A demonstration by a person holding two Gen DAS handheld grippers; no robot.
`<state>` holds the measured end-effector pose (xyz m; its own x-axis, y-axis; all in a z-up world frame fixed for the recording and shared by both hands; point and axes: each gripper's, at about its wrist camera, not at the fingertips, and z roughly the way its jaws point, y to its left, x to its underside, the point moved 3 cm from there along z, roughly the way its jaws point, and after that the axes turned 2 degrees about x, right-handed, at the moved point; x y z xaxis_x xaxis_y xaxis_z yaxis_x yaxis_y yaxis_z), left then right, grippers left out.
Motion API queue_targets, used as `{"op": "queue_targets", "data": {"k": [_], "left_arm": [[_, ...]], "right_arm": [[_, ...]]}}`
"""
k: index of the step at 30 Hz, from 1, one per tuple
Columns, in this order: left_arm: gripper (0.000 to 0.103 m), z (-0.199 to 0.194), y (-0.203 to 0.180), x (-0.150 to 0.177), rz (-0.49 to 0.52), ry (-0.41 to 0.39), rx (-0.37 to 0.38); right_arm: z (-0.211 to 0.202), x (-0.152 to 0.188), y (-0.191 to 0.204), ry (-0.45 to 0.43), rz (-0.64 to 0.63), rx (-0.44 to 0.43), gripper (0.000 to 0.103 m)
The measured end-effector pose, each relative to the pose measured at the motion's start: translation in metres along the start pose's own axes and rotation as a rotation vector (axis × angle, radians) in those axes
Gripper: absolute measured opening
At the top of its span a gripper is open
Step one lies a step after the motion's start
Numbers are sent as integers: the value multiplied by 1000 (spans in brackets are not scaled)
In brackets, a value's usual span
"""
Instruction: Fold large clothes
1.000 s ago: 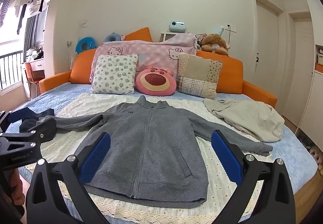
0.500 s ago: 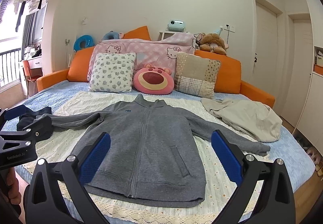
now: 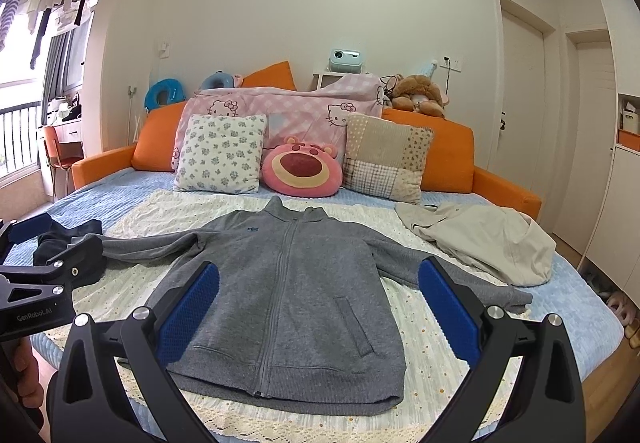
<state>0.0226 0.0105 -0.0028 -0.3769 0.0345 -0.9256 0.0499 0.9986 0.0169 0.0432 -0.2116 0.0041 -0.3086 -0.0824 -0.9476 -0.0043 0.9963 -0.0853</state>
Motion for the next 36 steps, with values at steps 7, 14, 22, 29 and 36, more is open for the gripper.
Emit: {"op": "queue_targets", "data": {"k": [7, 14, 22, 29, 36], "left_arm": [[101, 1, -2, 2, 0, -1, -1], [101, -1, -1, 4, 4, 1, -1], [101, 0, -2, 3, 1, 1, -1], [101, 0, -2, 2, 0, -3, 0], [101, 0, -4, 6, 3, -2, 2]], "right_arm": [[-1, 1, 1, 0, 0, -1, 98], [-1, 2, 4, 1, 0, 1, 98], [-1, 2, 4, 1, 0, 1, 98], [-1, 2, 4, 0, 1, 1, 98], [-1, 1, 3, 5, 2, 2, 98]]}}
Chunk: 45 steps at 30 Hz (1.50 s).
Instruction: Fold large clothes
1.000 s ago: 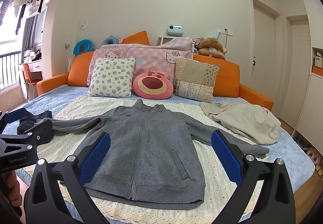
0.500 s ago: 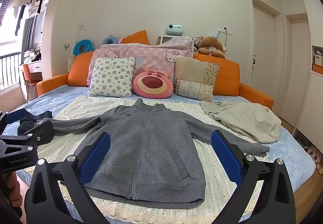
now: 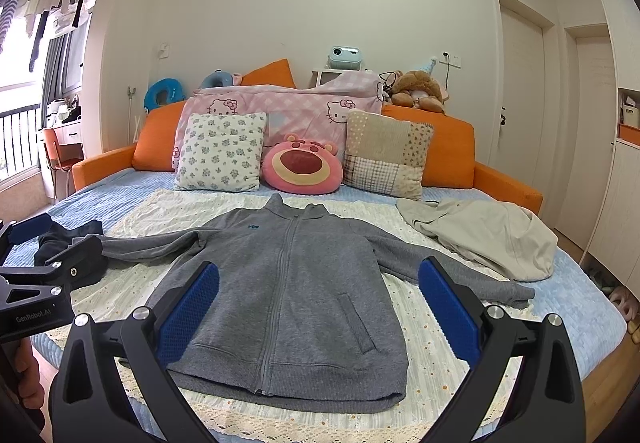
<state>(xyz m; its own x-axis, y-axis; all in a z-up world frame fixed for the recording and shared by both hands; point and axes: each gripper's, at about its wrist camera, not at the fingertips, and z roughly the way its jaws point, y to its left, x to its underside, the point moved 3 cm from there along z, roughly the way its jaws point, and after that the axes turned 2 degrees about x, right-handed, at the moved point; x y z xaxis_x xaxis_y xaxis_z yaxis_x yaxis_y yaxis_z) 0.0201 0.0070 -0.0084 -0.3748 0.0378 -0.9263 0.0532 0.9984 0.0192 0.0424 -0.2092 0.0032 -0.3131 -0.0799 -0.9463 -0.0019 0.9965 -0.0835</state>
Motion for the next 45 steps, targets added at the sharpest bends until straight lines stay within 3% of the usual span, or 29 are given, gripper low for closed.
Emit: {"op": "queue_targets", "data": {"k": [30, 39, 45], "left_arm": [[101, 16, -4, 6, -8, 27, 2], [101, 89, -25, -16, 14, 92, 14], [101, 163, -73, -40, 55, 150, 99]], "right_arm": [[11, 2, 0, 25, -1, 0, 98], [29, 2, -24, 20, -5, 32, 98], [57, 12, -69, 29, -10, 71, 98]]}}
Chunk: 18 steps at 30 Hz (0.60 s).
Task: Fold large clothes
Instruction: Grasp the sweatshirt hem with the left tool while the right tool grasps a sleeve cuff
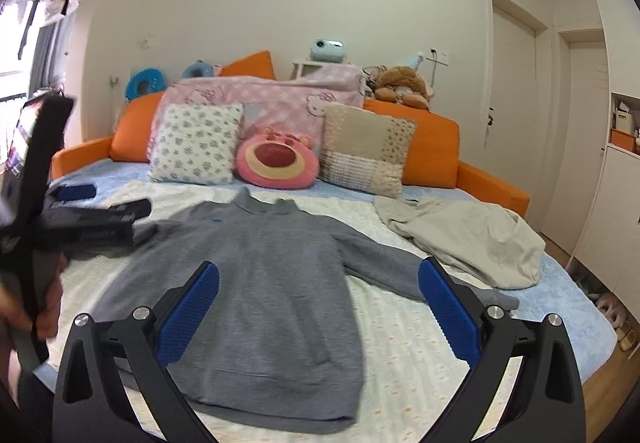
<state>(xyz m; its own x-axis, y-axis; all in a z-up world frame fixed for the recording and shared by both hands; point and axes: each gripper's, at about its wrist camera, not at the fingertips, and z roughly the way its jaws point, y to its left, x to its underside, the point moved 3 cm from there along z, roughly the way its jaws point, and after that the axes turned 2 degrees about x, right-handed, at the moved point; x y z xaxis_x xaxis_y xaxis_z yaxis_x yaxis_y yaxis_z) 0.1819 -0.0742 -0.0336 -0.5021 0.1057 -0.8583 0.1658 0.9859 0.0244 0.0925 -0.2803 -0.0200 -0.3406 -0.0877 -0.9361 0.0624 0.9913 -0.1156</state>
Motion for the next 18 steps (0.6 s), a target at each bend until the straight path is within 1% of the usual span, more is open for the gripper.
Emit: {"op": "queue_targets", "data": {"k": [3, 4, 7, 10, 12, 13, 14, 16, 18], "left_arm": [[101, 50, -29, -19, 2, 56, 55], [101, 67, -37, -25, -4, 80, 69], [101, 128, -58, -40, -32, 186, 61], [101, 189, -86, -53, -32, 242, 51], [101, 214, -101, -55, -7, 262, 60], [101, 228, -110, -56, 7, 276, 73], [101, 244, -122, -57, 14, 295, 102], [101, 275, -142, -56, 9, 342, 136], [101, 303, -153, -52, -14, 398, 140]], "right_arm": [[20, 2, -28, 10, 19, 18, 98], [31, 3, -43, 23, 35, 28, 98], [57, 5, -80, 70, 100, 18, 98], [88, 8, -124, 153, 191, -1, 98], [108, 12, -148, 214, 236, -11, 99], [119, 14, -164, 245, 257, -11, 99], [130, 17, -179, 269, 272, -8, 99], [149, 23, -207, 313, 297, 15, 99], [170, 30, -235, 362, 329, 21, 99]]}}
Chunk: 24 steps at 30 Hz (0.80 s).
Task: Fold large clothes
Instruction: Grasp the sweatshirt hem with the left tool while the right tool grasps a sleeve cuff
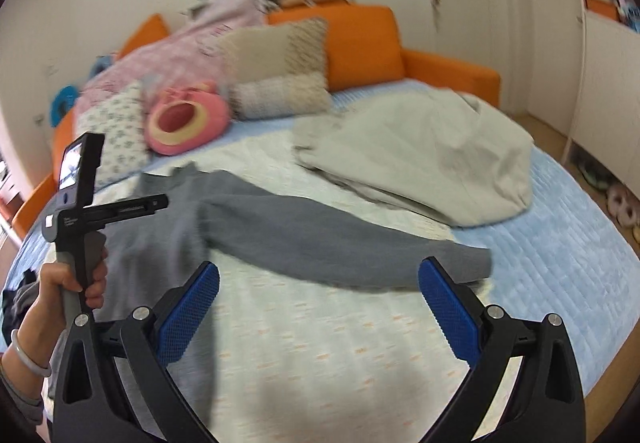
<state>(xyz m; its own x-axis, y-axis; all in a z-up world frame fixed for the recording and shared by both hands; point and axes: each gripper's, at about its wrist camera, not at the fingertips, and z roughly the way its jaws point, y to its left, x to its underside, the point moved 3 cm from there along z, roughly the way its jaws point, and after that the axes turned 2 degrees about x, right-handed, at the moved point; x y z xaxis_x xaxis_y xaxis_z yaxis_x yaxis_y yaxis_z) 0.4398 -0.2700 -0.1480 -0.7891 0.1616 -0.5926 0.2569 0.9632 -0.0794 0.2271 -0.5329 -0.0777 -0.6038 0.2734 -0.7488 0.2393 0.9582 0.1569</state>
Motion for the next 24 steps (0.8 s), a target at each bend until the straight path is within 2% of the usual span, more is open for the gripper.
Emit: {"op": "queue_targets", "data": {"k": [5, 8, 10, 15, 16, 18, 20, 23, 24], "left_arm": [[101, 60, -9, -6, -23, 100, 7], [101, 81, -11, 6, -5, 145, 2], [101, 96, -10, 16, -29, 185, 14], [100, 97, -18, 23, -3, 123, -4], [97, 95, -17, 21, -16, 121, 11], [86, 87, -12, 16, -64, 114, 54], [71, 82, -4, 11, -102, 112, 87], [62, 77, 5, 5, -141, 129, 131], [60, 75, 7, 6, -143, 127, 139]], "right_arm": [[48, -18, -71, 117, 118, 22, 98], [73, -20, -106, 213, 203, 18, 98], [86, -18, -126, 269, 259, 24, 98], [109, 0, -165, 372, 354, 48, 98], [111, 2, -167, 381, 364, 44, 95], [119, 7, -170, 407, 393, 5, 79], [122, 9, -167, 421, 407, -24, 68], [129, 12, -160, 442, 383, -22, 66], [129, 12, -158, 444, 372, -15, 62]]}}
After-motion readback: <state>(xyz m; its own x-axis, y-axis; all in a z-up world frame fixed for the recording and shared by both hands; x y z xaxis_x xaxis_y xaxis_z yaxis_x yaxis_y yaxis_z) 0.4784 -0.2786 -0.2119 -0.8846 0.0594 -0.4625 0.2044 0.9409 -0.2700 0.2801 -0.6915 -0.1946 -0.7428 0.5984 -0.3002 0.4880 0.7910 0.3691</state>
